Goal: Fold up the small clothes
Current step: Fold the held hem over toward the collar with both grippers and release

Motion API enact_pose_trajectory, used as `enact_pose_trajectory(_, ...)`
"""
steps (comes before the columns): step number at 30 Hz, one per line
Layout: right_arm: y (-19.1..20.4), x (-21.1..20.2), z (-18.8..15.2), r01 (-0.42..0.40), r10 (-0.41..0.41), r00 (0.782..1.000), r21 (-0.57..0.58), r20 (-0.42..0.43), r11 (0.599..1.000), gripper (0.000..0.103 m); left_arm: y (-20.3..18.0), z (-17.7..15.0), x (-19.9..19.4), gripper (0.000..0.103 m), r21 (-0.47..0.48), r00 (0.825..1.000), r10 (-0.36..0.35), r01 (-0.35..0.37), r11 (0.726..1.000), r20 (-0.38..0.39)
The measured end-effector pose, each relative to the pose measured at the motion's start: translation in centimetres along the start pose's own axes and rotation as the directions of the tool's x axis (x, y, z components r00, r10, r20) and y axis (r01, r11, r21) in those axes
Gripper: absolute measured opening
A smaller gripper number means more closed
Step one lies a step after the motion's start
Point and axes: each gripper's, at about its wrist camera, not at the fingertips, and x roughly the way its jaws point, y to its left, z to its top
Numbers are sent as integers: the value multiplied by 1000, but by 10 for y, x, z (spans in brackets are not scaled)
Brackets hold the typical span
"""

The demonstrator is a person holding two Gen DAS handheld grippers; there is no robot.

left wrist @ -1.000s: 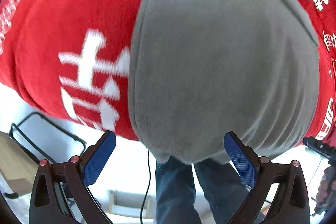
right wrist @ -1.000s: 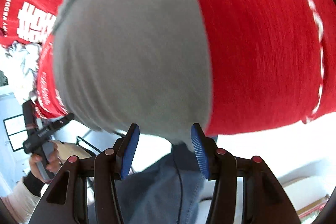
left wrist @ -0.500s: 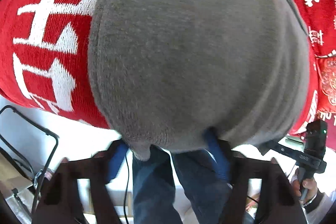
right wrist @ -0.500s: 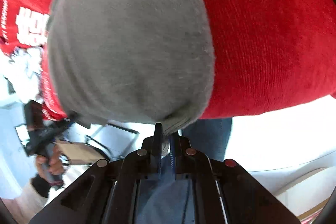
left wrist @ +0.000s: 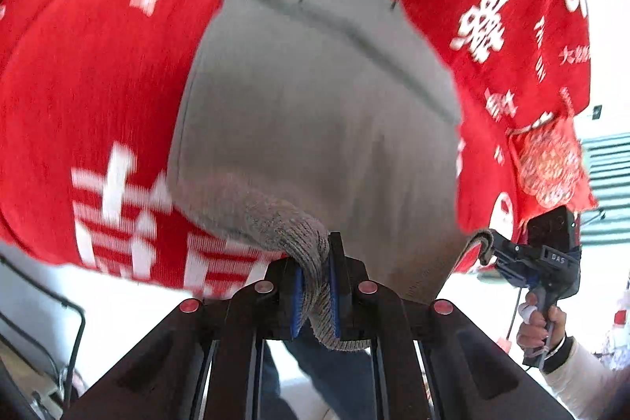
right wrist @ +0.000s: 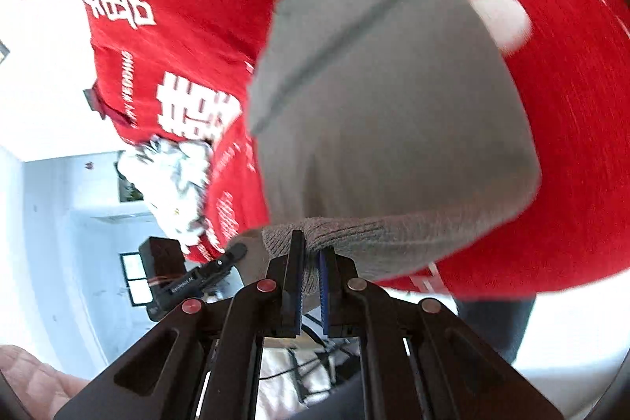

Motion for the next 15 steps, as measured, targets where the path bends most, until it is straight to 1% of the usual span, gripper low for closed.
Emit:
enact_pose_trajectory(1, 5, 1, 7, -9, 9, 1000, -2, 9, 1000, 7, -1, 10, -3, 12, 2, 1000, -6, 6, 1000, 16)
enact_pose_trajectory(3, 16, -8, 32, -26, 26, 999, -6, 30, 1000, 7, -7, 41, -8, 12, 2, 999, -15, 14, 1000, 50)
enact_pose_trajectory(8, 41, -9, 105, -57, 60, 995, -36, 79, 998, 7, -20, 107, -9, 12, 8, 994, -15, 15, 1000, 107)
enact_pose_trajectory(10, 46, -13, 136, -56, 61, 993, -48, 97, 997, 7, -28, 137, -7, 12, 18, 992, -13, 10, 1000, 128)
enact_pose_trajectory(11, 50, -8, 152, -50, 56, 993, -52, 106, 997, 7, -32, 151, -5, 12, 25, 991, -8, 5, 1000, 135)
enact_pose_trajectory(12, 50, -8, 166, -49, 58, 989, -68, 137, 996, 7, -35, 160, -4, 12, 30, 990, -5, 1, 1000, 141)
enact_pose_trajectory(14, 50, 1, 201, -37, 46, 988, -62, 149, 997, 7, -42, 187, 4, 12, 47, 988, 10, -18, 999, 155)
enact_pose_trajectory(15, 47, 6, 216, -24, 32, 988, -57, 152, 998, 7, -45, 206, 11, 12, 47, 987, 16, -24, 999, 160)
